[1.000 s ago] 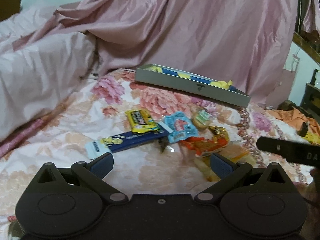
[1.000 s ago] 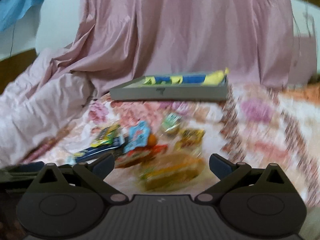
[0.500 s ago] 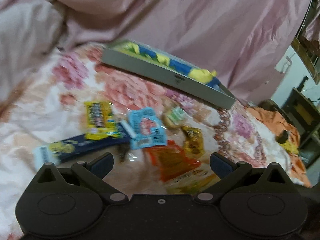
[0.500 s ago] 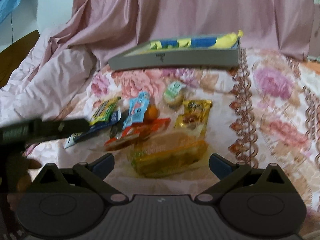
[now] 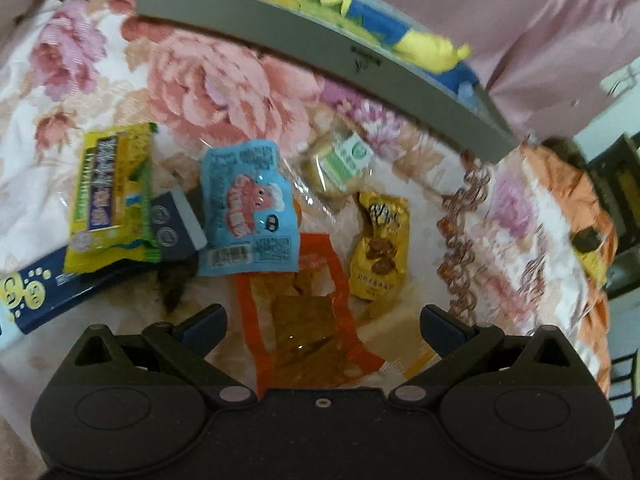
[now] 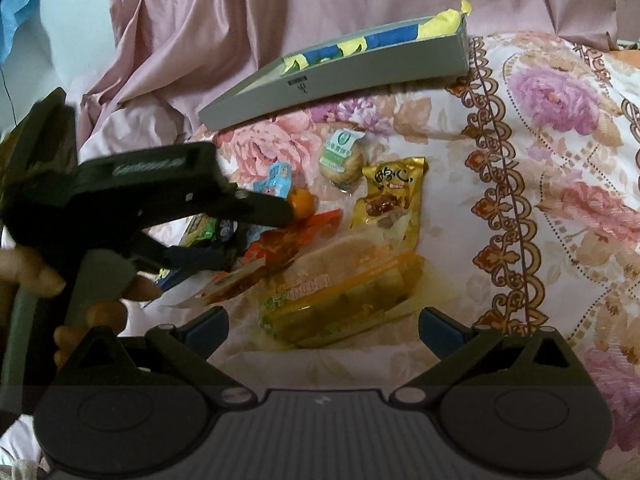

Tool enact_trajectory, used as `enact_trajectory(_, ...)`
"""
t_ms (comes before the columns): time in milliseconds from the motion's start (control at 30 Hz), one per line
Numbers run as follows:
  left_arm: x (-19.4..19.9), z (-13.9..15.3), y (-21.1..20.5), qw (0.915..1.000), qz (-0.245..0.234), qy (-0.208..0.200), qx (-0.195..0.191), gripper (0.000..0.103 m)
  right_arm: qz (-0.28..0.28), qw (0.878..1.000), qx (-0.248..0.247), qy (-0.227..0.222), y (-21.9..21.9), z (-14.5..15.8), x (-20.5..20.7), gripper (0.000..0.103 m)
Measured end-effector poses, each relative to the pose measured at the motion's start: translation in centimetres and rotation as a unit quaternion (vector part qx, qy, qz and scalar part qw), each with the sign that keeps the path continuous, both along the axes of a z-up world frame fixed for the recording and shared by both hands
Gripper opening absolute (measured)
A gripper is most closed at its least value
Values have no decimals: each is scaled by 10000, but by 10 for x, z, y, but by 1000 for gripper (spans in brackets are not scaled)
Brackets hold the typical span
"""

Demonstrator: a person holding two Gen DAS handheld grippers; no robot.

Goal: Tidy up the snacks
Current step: 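Move the left tool toward the red tofu packet while the right tool approaches the wrapped cake bun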

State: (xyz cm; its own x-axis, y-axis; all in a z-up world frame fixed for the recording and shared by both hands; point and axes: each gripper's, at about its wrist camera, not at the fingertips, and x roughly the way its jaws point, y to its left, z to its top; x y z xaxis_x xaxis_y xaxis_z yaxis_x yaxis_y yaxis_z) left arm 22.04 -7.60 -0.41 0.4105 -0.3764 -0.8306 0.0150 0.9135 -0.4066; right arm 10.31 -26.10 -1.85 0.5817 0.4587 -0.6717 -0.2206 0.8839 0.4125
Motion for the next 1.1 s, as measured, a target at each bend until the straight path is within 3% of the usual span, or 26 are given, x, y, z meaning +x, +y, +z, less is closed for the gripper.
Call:
enact_trajectory(233,9,-17,-6,9983,-107,489,307,91,68,9998,79,187,0,-5,6,103)
enact_trajectory(400,-4,-25,19,9985,184,487,-142,83,-49,9991,245,347,-3,-9,9,103)
enact_trajectory(667,-23,-33,51,9975,436,302,-465,64,-391,9944,696,693,-13,-22,20,103)
enact_trajectory(900,-40,-38,64,9984,338,20,-444,64,-639,9894,899,945,-12,-36,44,103)
enact_trajectory(1033,-44,-38,65,9992,190,-81,-344,64,-649,9912,850,784,-5,-36,54,103)
enact_trajectory(1100,-44,-38,63,9994,79,-129,-313,69,-610,9917,884,705,-1,-36,60,103)
